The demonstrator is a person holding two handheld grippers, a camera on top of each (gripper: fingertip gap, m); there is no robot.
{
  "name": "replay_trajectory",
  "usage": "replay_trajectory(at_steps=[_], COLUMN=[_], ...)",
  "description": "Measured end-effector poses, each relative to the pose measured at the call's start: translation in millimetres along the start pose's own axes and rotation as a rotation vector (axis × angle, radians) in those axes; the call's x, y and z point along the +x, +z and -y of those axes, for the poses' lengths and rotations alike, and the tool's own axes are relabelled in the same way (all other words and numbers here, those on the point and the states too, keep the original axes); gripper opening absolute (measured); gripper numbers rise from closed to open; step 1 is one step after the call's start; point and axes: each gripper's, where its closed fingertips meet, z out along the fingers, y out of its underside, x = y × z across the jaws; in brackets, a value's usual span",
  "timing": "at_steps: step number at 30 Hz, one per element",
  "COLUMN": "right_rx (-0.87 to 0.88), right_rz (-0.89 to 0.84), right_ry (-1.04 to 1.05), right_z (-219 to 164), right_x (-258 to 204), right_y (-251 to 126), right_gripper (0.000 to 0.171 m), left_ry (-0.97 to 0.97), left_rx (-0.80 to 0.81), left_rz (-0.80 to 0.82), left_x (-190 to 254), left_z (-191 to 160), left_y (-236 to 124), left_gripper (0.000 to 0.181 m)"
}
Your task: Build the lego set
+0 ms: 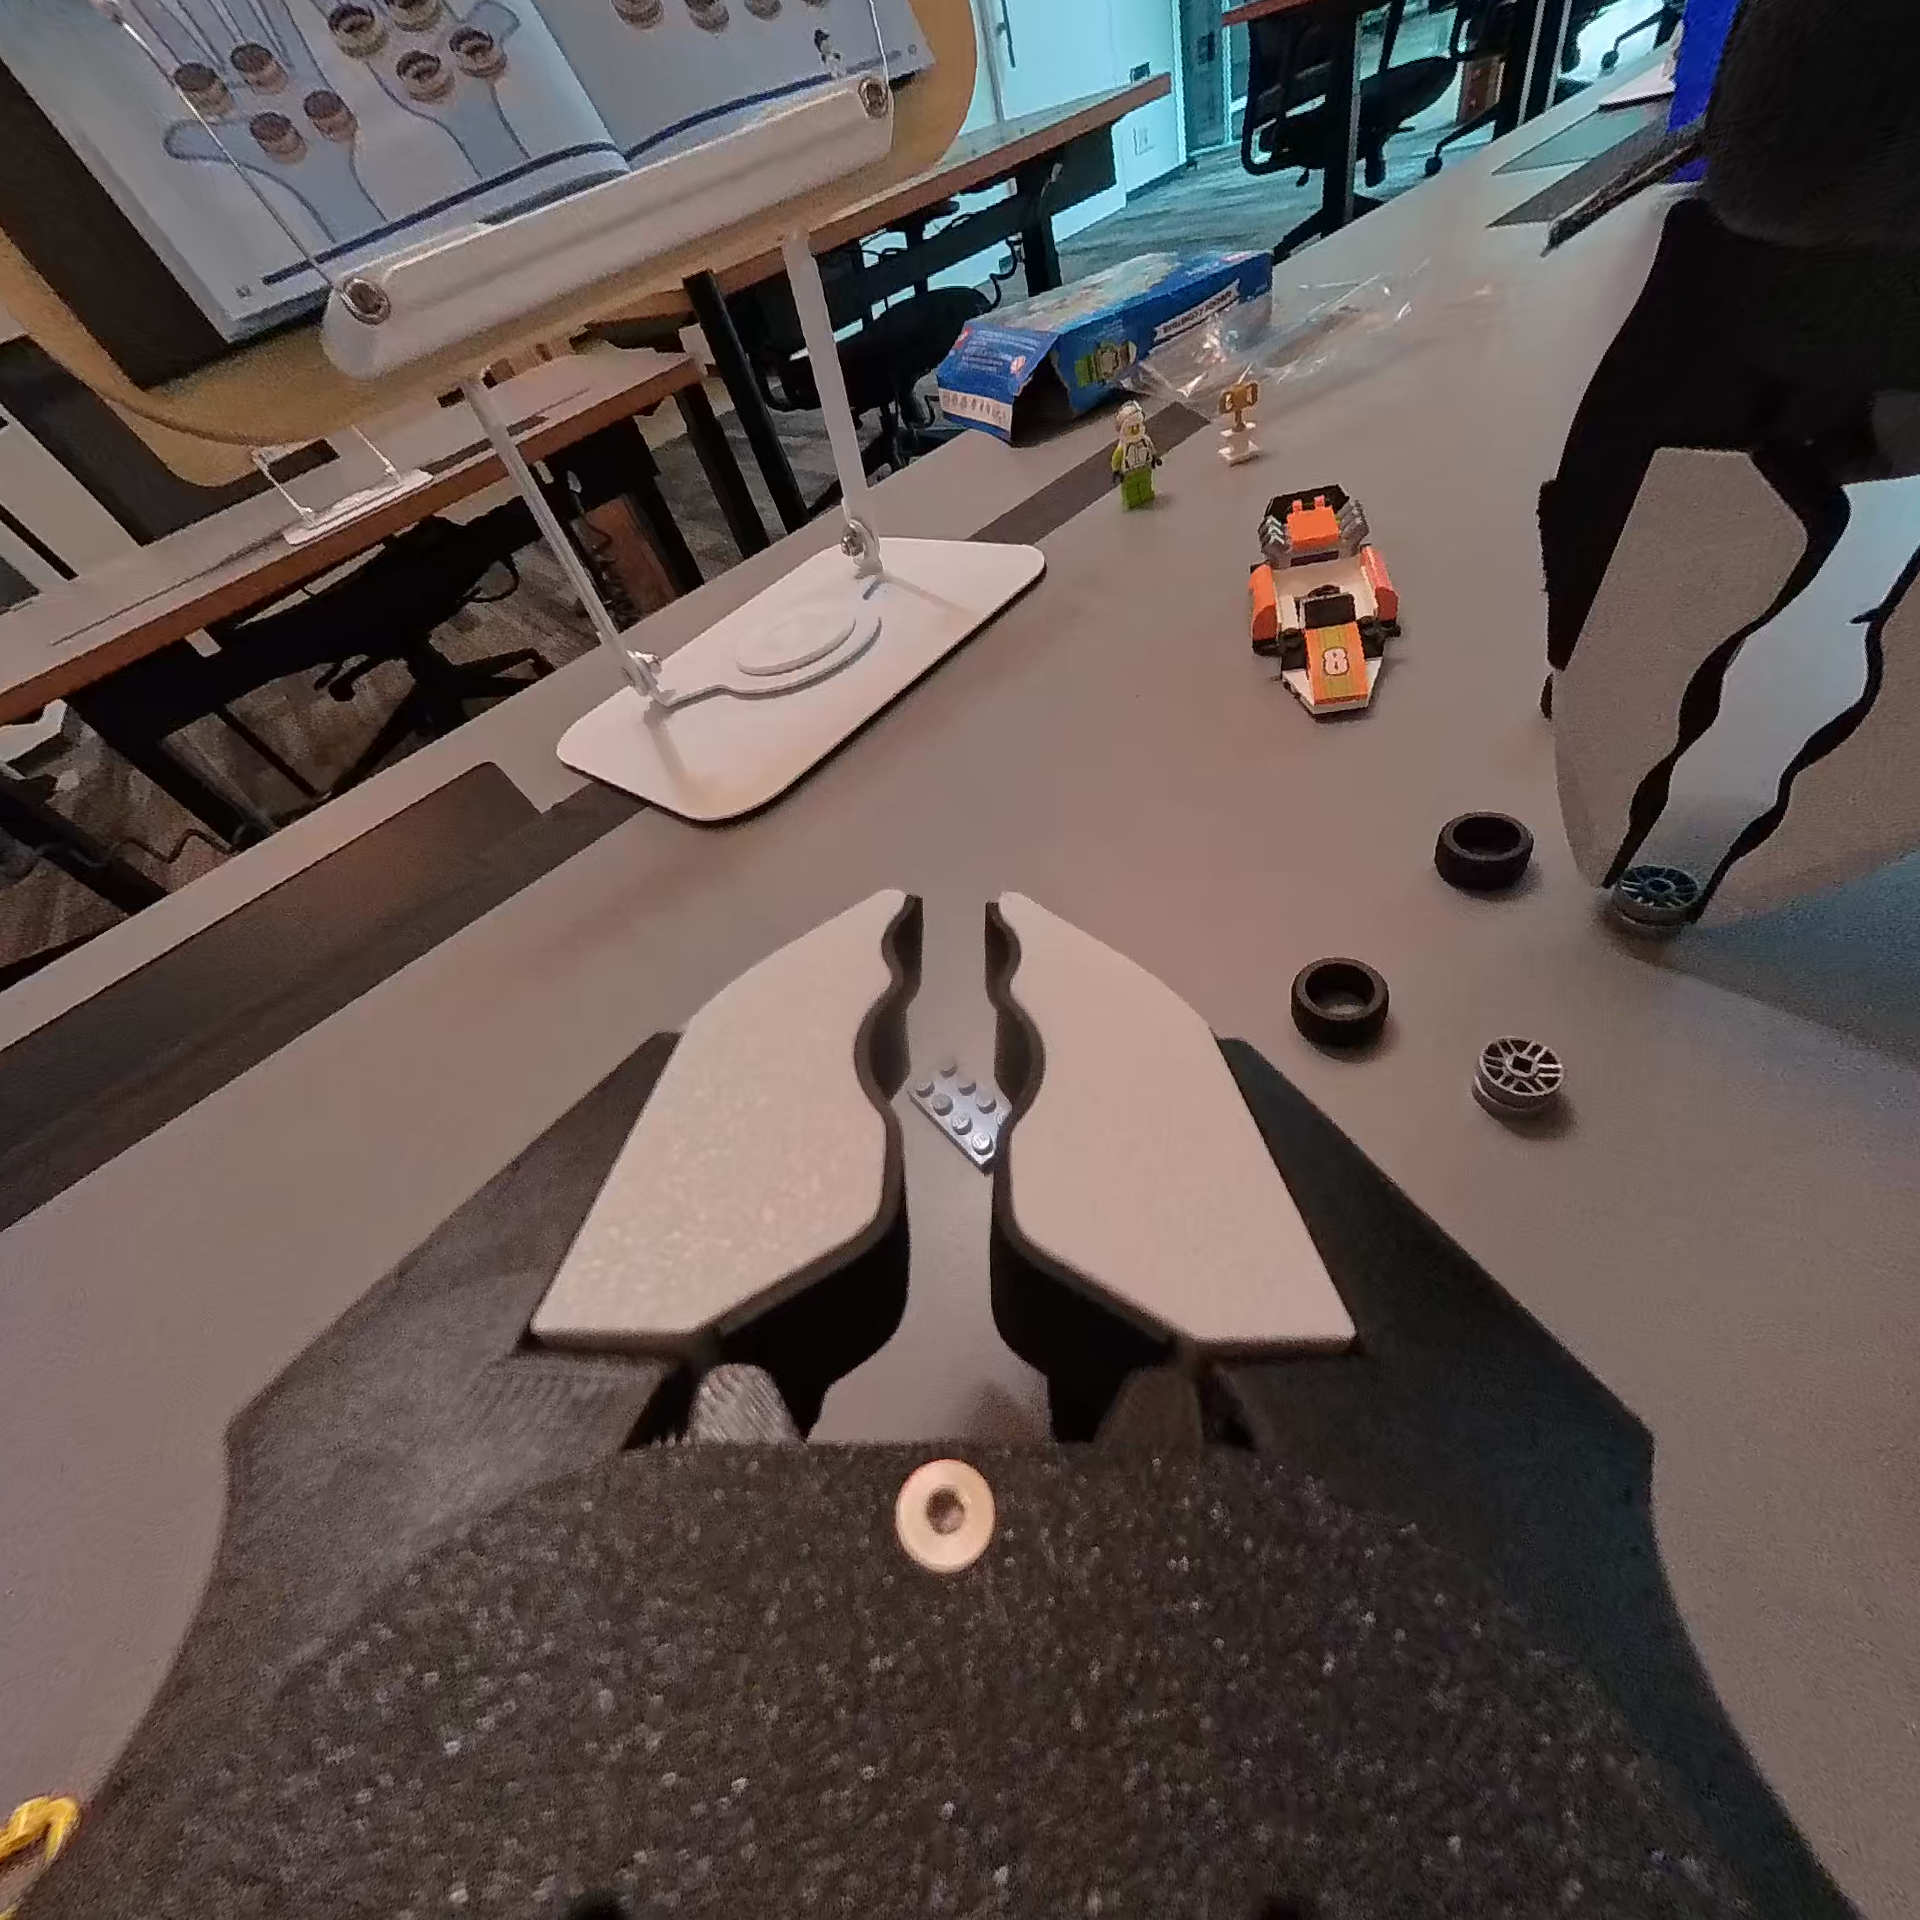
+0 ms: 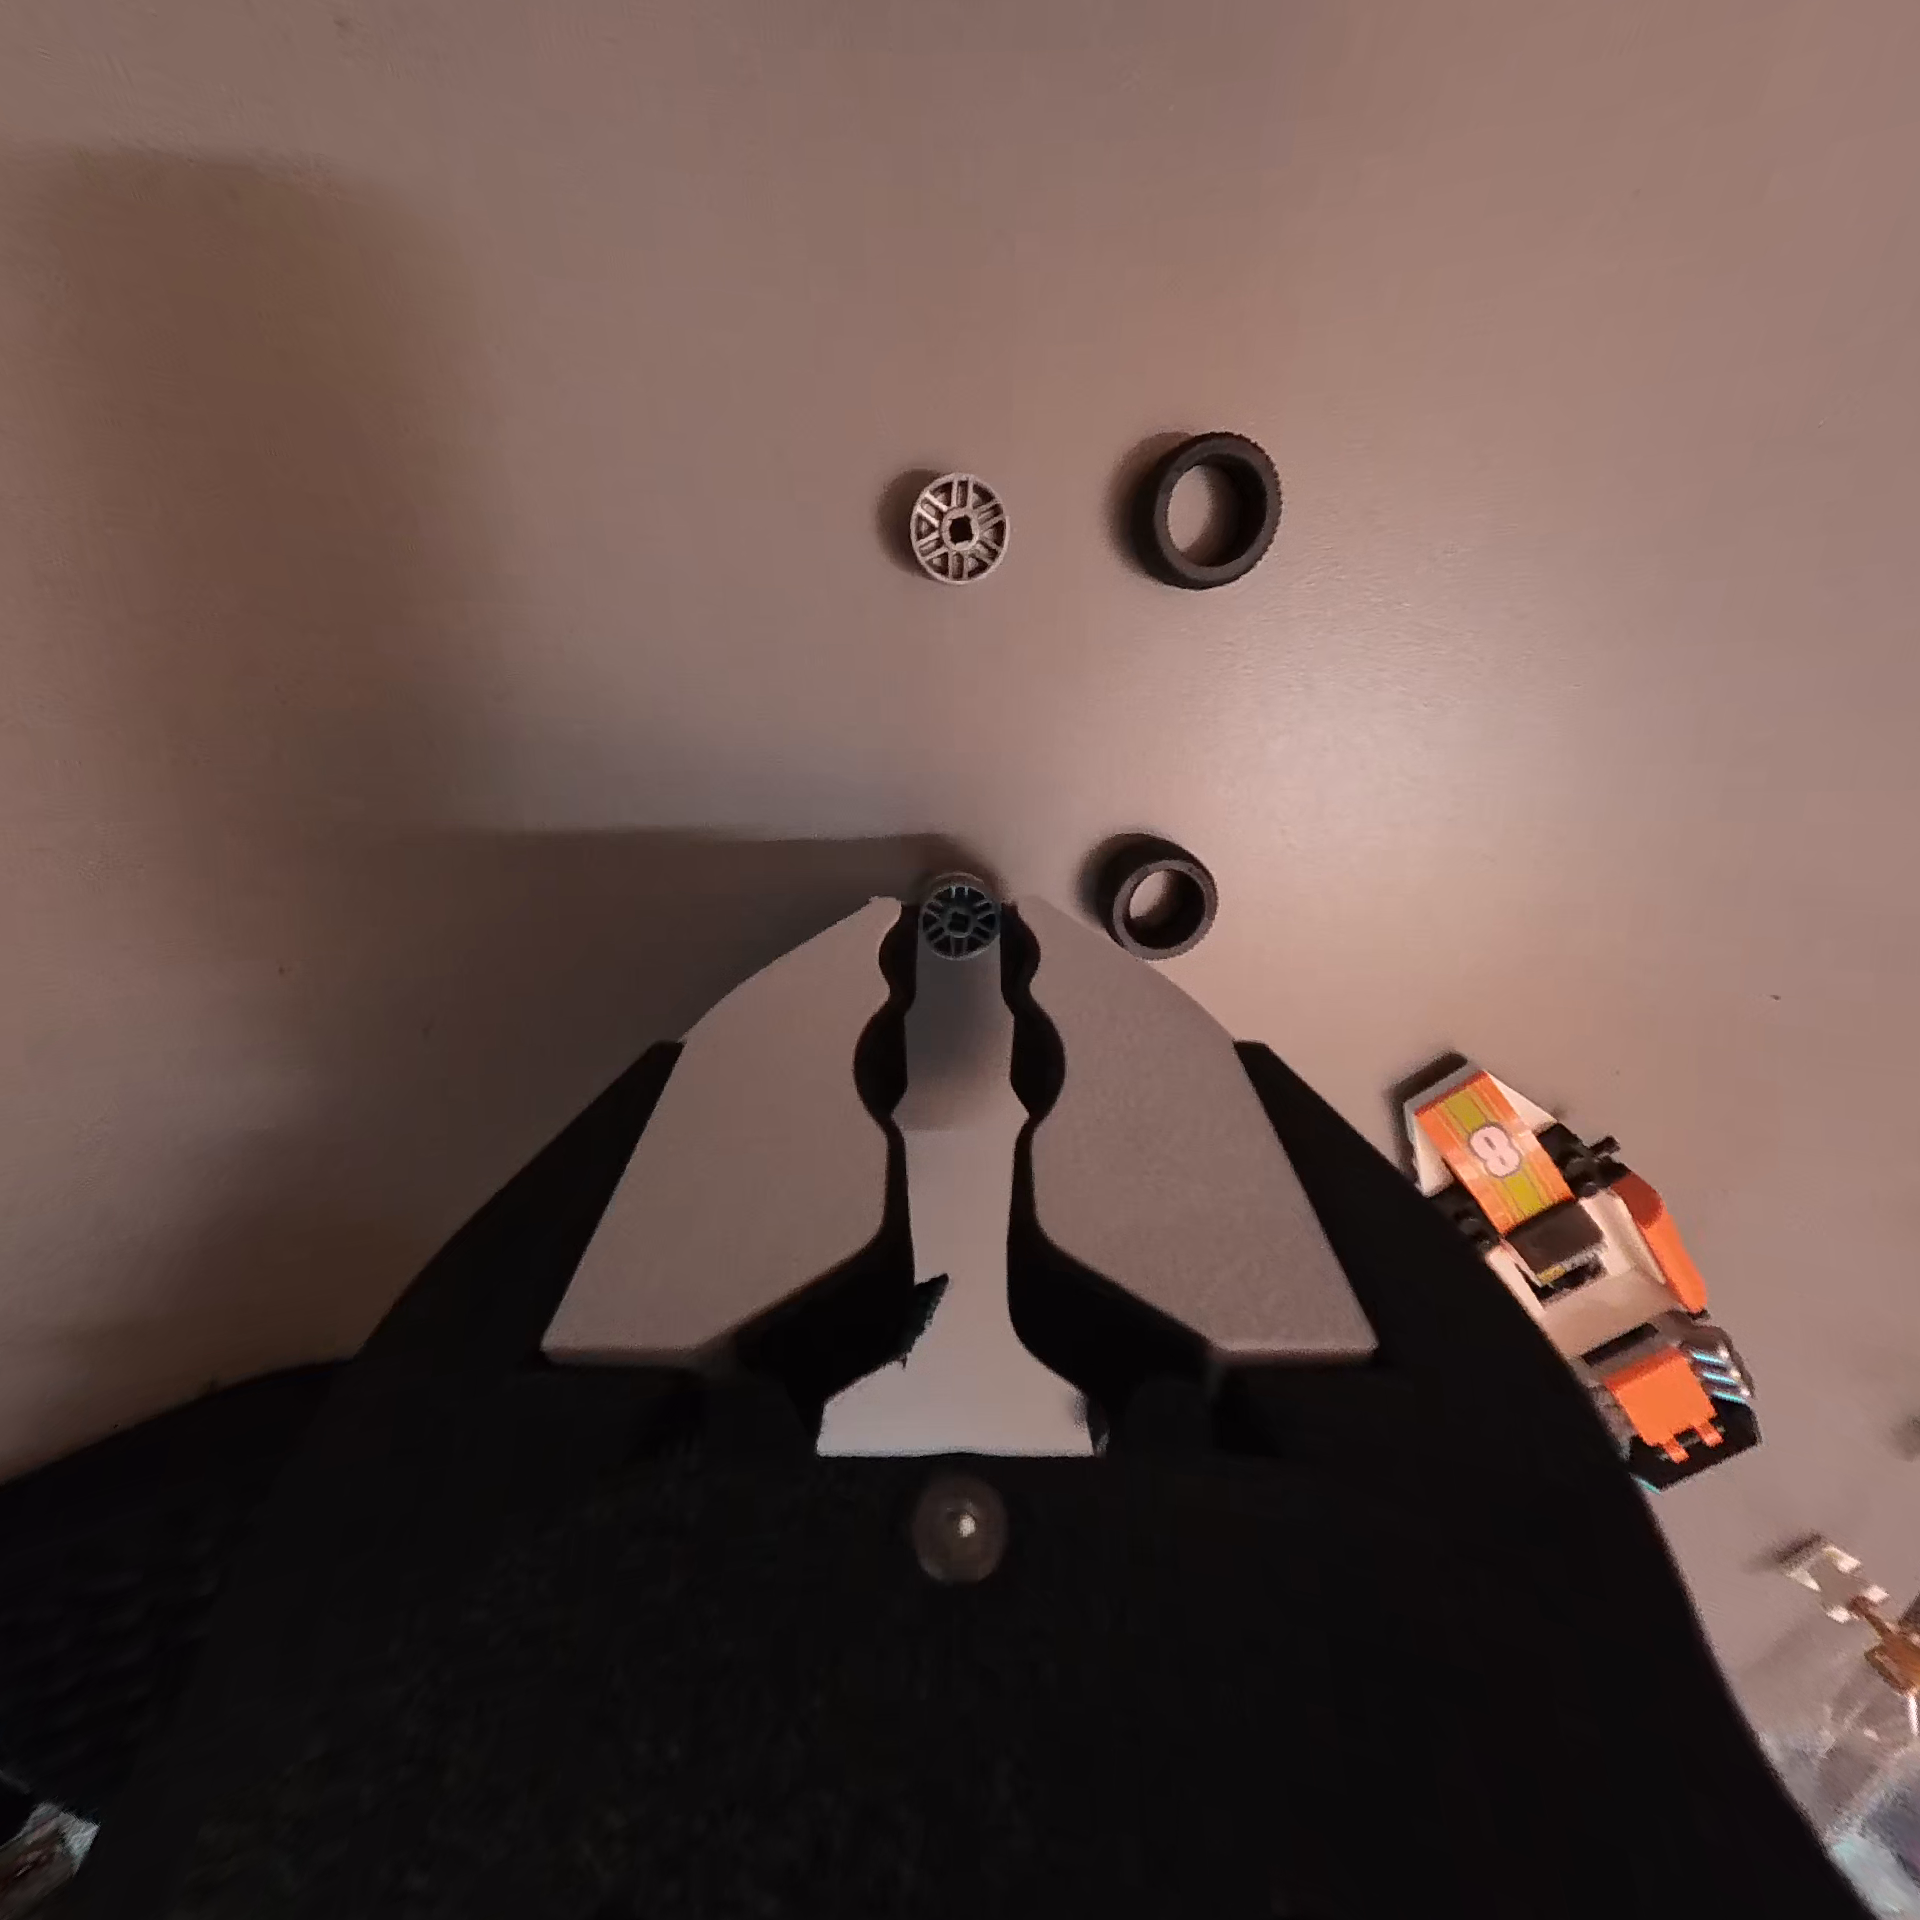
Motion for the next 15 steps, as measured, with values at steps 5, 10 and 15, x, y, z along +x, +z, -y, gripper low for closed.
replay_trajectory(at_steps=[5,10,15], right_rx=[0.021,0.097,0.371], right_rz=[0.006,-0.002,-0.033], right_ry=[0.005,0.039,0.139], right_z=[2.4,7.7,17.2], right_x=[-0.2,0.3,2.1], right_y=[1.4,-6.0,-46.6], right_gripper=[0.017,0.025,0.029], left_ry=[-0.003,0.002,-0.056], left_rx=[-0.016,-0.037,-0.137], left_rz=[-0.007,-0.004,0.064], left_x=[1.0,-0.9,-53.6], left_z=[-3.8,-7.3,-19.7], left_y=[1.7,2.5,-10.3], left_gripper=[0.011,0.012,0.018])
